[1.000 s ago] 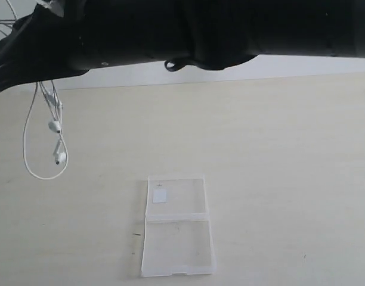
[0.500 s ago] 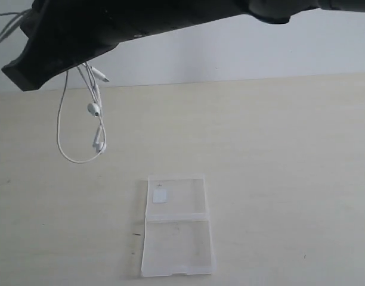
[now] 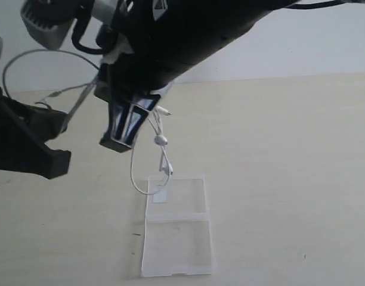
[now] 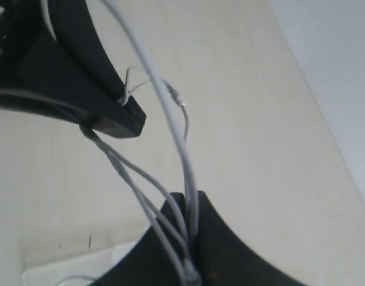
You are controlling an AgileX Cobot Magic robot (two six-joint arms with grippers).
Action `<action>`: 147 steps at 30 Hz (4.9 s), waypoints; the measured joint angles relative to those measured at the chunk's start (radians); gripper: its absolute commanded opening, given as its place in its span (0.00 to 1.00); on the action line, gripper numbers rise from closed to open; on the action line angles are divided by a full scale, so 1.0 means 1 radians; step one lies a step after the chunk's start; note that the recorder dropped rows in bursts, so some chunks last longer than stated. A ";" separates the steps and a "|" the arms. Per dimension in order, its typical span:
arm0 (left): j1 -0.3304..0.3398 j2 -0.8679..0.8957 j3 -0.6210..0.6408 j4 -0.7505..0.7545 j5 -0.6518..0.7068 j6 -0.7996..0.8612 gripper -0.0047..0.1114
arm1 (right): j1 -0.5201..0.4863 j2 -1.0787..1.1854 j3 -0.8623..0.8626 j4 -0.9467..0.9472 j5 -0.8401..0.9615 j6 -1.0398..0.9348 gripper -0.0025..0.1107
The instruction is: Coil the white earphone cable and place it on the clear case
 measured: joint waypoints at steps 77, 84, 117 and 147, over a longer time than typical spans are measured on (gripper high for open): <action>0.002 -0.395 0.178 -0.284 0.524 0.045 0.04 | -0.081 0.255 0.081 -0.214 0.125 1.308 0.02; 0.002 -0.400 0.181 -0.292 0.524 0.045 0.04 | -0.077 0.255 0.188 -0.139 0.065 1.312 0.02; 0.002 -0.400 0.203 -0.340 0.489 0.075 0.04 | -0.083 0.527 -0.205 -0.051 0.509 1.064 0.55; 0.002 -0.400 0.203 -0.342 0.483 0.075 0.04 | -0.084 0.327 -0.205 -0.246 0.565 1.075 0.43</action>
